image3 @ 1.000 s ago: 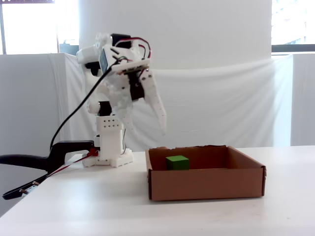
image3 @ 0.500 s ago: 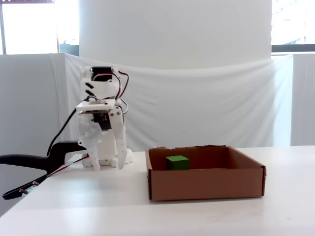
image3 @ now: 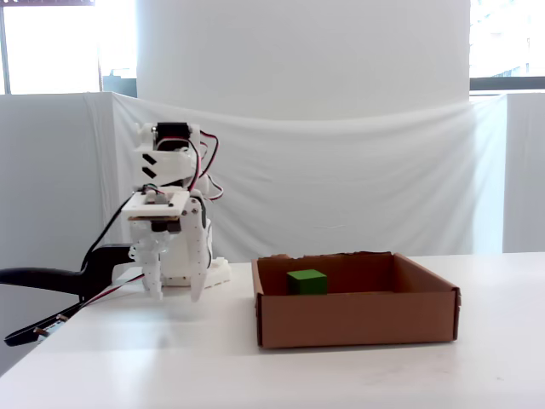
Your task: Grasp a green cube and put it in a box.
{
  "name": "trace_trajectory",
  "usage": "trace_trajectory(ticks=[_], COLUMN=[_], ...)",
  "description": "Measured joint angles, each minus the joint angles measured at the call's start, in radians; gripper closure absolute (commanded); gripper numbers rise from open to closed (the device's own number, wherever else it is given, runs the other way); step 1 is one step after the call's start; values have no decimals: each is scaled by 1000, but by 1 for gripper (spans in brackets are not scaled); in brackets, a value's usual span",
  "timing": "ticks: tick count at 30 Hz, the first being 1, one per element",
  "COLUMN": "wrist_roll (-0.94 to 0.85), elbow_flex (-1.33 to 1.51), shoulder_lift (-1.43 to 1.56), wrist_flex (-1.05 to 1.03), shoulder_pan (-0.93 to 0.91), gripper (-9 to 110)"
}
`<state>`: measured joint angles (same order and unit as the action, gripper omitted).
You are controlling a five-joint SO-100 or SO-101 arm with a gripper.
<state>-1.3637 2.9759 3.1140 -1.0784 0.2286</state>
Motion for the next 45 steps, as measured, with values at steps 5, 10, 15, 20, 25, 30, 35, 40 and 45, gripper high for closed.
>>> trace_trajectory(ticks=[5,10,15,20,25,30,35,40,45], wrist_roll=[0,0,0,0,0,0,67,229,252], elbow_flex=[0,0,0,0,0,0,0,0,0], shoulder_lift=[60,67,67,67,67,67,67,67,67], wrist_flex=[-112,-138,-141,-147,-147,-147,-153,-155,-153], shoulder_pan=[-6,-14,-14,-14,-14,9,17,17,17], gripper=[86,86,86,86,85,83,80,80,80])
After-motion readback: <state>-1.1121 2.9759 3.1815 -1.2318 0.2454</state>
